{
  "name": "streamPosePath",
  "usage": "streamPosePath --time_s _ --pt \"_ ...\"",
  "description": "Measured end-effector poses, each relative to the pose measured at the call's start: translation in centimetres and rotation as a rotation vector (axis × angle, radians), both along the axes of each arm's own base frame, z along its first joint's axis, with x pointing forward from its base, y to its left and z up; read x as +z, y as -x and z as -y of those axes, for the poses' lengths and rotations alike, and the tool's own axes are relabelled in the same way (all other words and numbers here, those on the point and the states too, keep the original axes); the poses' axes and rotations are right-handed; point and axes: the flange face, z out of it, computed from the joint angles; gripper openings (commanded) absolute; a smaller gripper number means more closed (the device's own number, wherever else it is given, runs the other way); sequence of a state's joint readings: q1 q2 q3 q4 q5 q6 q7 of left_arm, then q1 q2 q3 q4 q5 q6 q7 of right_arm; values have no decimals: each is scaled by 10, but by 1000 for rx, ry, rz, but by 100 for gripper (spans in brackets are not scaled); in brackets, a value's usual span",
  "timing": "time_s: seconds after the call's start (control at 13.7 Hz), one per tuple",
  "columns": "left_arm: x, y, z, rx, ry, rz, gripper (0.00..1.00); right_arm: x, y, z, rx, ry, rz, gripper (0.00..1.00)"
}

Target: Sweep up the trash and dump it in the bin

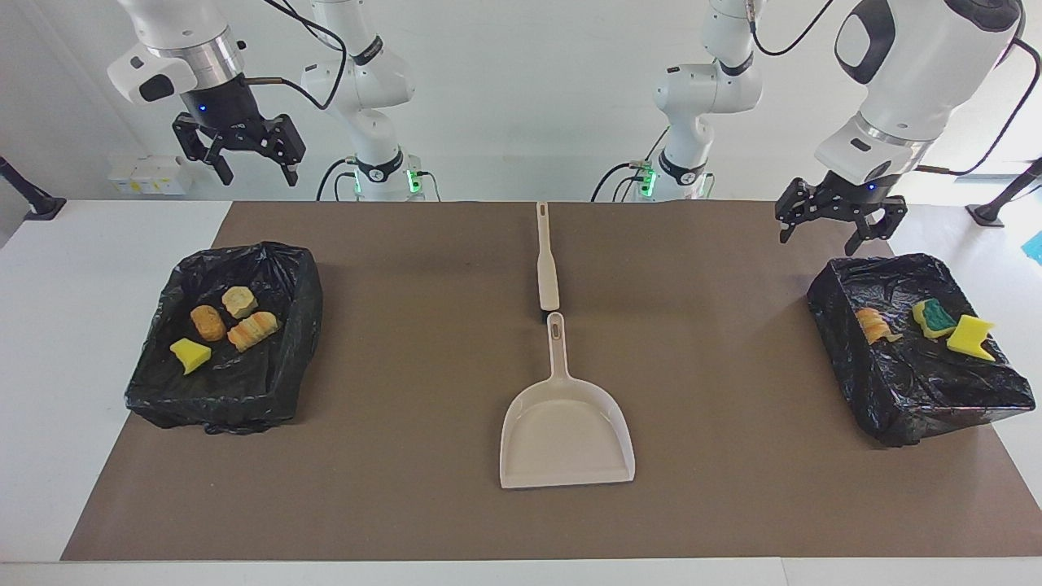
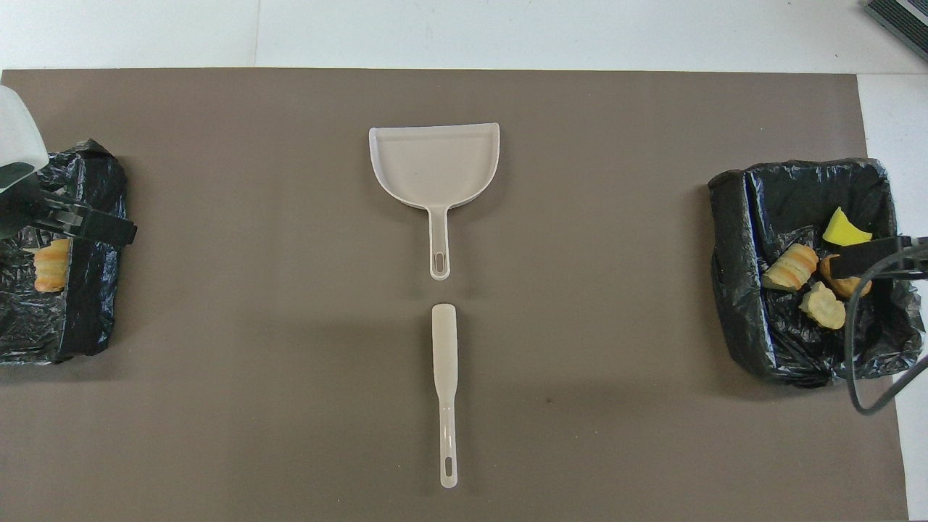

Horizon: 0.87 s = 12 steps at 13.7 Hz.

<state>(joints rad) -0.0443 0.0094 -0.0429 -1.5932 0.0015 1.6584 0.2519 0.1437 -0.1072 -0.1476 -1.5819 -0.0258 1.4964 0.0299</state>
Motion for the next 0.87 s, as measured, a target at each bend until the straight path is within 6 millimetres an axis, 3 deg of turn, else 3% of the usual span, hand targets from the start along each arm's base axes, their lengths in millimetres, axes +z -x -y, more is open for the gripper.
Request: streamPosePath --time_s 0.51,0.87 --pt "3 4 0 58 4 -16 100 0 0 0 0 0 0 100" --pt "22 10 0 57 5 -21 100 0 0 0 0 0 0 100"
